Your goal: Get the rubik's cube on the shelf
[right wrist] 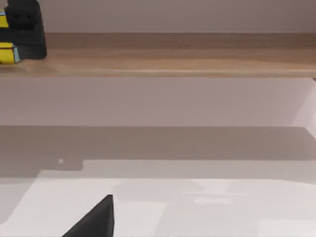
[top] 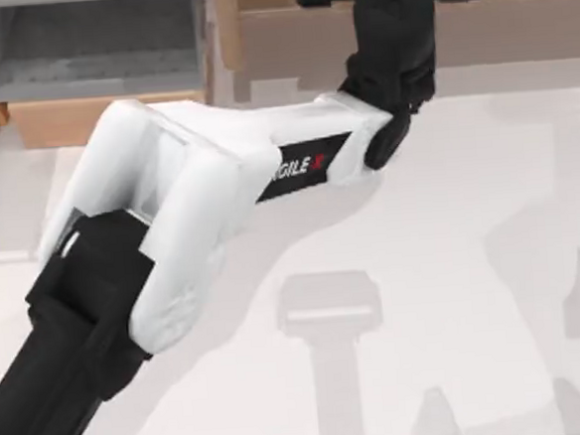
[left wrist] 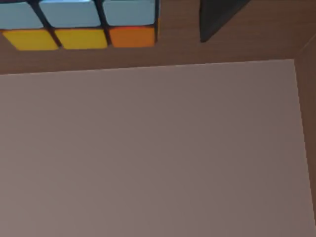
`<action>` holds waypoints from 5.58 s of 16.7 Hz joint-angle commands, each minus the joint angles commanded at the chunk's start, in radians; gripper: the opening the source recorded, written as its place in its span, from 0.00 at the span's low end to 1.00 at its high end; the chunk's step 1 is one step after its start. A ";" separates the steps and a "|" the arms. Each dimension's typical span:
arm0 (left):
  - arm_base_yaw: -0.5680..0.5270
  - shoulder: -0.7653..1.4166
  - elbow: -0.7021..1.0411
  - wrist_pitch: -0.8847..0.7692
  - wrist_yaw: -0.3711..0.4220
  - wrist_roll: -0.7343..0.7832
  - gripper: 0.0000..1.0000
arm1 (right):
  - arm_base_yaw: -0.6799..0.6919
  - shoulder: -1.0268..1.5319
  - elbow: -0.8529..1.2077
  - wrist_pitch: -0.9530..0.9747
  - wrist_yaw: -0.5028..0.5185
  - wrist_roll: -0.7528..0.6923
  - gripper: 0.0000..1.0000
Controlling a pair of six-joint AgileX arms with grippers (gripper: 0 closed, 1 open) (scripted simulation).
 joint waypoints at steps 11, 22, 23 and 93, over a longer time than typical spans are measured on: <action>0.148 -0.344 -0.754 0.268 0.603 0.414 1.00 | 0.000 0.000 0.000 0.000 0.000 0.000 1.00; 0.800 -0.668 -1.561 0.578 1.234 0.997 1.00 | 0.000 0.000 0.000 0.000 0.000 0.000 1.00; 0.874 -0.684 -1.607 0.599 1.273 1.045 1.00 | 0.000 0.000 0.000 0.000 0.000 0.000 1.00; 1.213 -0.433 -1.102 0.399 1.138 1.382 0.00 | 0.000 0.000 0.000 0.000 0.000 0.000 1.00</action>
